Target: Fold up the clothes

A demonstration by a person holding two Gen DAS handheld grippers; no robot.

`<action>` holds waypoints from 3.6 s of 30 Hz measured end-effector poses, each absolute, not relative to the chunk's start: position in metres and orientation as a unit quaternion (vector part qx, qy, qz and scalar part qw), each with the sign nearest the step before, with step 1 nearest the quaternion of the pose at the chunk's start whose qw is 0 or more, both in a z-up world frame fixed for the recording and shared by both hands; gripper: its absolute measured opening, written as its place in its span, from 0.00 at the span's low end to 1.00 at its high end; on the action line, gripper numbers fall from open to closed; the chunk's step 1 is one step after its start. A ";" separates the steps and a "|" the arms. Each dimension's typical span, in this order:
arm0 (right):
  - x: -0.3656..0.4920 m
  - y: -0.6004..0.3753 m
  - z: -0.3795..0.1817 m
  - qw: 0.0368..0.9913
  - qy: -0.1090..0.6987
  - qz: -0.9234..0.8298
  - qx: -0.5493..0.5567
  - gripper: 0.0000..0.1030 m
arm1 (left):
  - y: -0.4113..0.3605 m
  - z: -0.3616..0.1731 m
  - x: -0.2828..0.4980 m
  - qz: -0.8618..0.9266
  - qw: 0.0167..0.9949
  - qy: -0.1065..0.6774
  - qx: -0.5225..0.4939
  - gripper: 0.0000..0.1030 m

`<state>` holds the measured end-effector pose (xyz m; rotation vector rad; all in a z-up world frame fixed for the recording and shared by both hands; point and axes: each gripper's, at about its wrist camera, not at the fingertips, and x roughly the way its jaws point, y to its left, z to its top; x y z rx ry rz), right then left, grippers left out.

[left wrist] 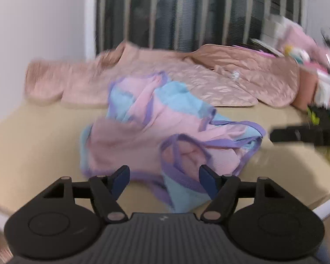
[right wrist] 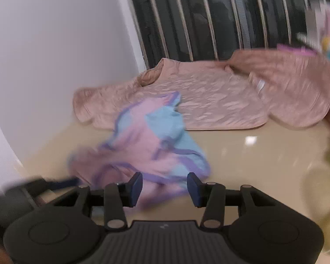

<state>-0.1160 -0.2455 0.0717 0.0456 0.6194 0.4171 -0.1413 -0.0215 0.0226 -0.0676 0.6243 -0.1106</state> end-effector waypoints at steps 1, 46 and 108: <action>-0.115 -0.246 0.071 0.933 0.299 0.202 0.002 0.43 | -0.016 0.024 -0.139 -0.056 0.948 0.309 -0.051 0.70; -0.147 -0.229 0.061 0.922 0.271 0.275 -0.008 0.26 | -0.008 0.021 -0.104 -0.035 0.918 0.360 -0.162 0.19; -0.247 -0.152 0.030 0.919 0.065 0.094 -0.378 0.00 | -0.055 -0.011 -0.238 0.075 0.966 0.228 0.100 0.40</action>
